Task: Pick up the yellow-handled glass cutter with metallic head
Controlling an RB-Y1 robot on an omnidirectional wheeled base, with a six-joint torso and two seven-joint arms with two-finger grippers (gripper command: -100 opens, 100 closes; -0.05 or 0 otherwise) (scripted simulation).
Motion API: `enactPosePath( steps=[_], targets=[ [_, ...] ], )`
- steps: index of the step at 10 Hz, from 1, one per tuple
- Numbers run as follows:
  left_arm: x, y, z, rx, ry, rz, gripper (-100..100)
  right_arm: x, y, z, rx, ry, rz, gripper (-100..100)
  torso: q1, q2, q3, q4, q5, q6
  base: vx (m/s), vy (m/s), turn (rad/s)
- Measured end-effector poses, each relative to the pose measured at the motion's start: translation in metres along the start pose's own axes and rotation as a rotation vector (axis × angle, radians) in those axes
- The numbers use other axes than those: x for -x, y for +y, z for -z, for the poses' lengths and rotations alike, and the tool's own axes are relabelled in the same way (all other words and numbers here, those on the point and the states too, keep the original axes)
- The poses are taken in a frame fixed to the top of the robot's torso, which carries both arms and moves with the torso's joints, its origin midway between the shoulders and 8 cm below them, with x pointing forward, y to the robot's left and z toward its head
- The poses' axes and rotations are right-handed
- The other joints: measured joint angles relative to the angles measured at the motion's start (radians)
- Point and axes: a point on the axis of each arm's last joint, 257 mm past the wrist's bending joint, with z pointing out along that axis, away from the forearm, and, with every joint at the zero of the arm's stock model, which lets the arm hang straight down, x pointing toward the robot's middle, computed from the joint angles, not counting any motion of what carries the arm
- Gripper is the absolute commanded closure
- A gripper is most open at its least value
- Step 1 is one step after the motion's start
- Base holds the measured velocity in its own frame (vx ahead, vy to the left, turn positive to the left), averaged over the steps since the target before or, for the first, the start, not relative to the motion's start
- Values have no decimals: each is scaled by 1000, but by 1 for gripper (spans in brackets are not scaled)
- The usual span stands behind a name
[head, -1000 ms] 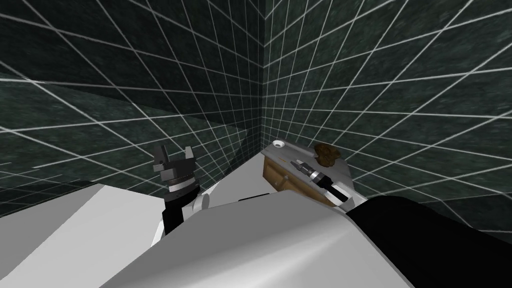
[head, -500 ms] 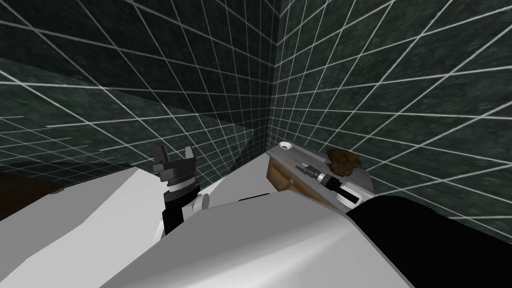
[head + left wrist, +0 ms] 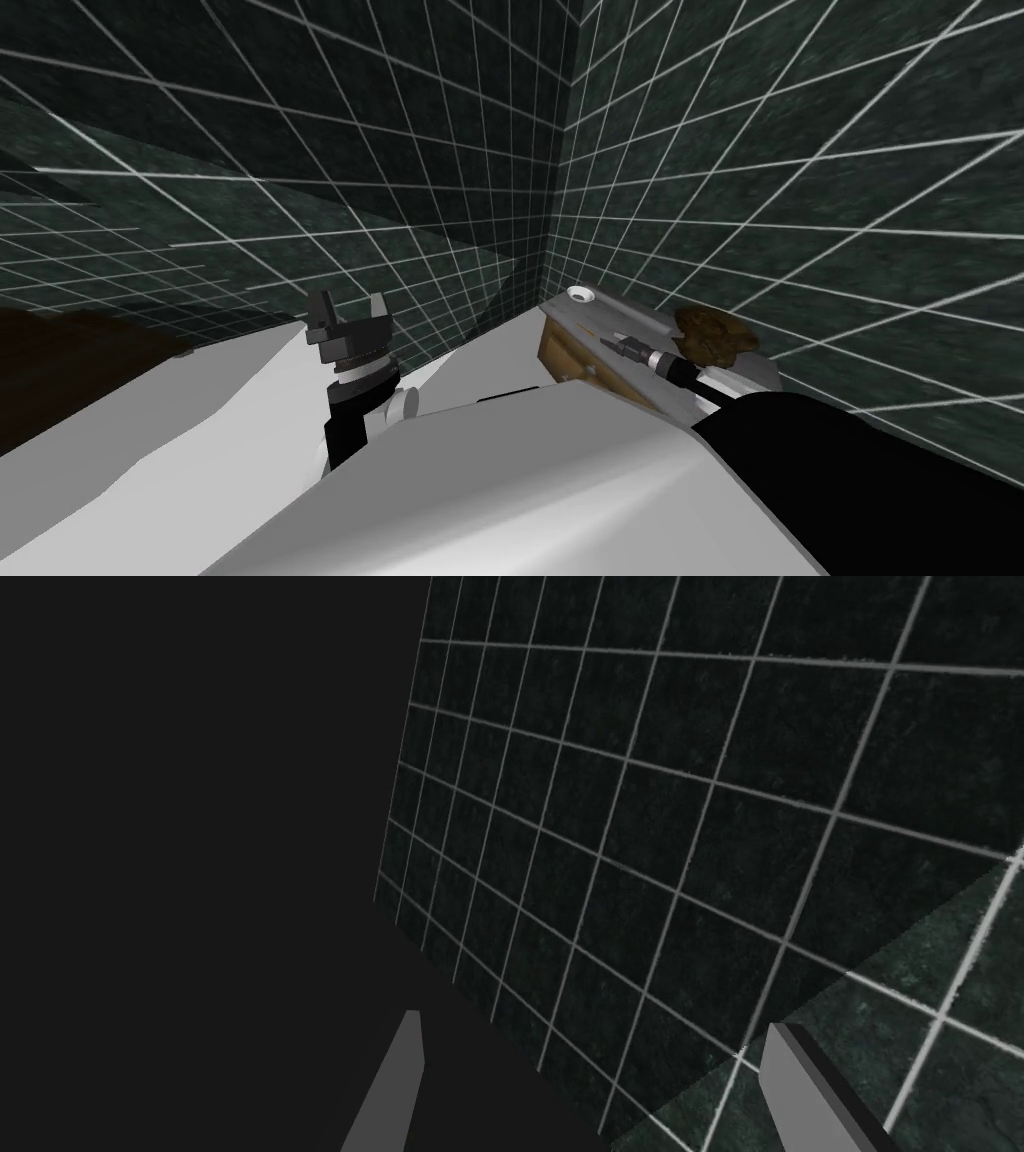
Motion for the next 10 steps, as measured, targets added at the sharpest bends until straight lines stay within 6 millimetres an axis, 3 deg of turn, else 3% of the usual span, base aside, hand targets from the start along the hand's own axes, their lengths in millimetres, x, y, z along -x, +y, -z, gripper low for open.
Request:
enactPosePath(
  steps=[3,10],
  targets=[
    [0,0,0,0,0,0,0,-27,-31,20,-37,111,39,-100,1,-2,-1,0,0,0,38,26,278],
    [0,0,0,0,0,0,0,-104,-94,112,-135,438,92,-100,3,-5,-3,-1,1,1,73,40,202]
  ],
)
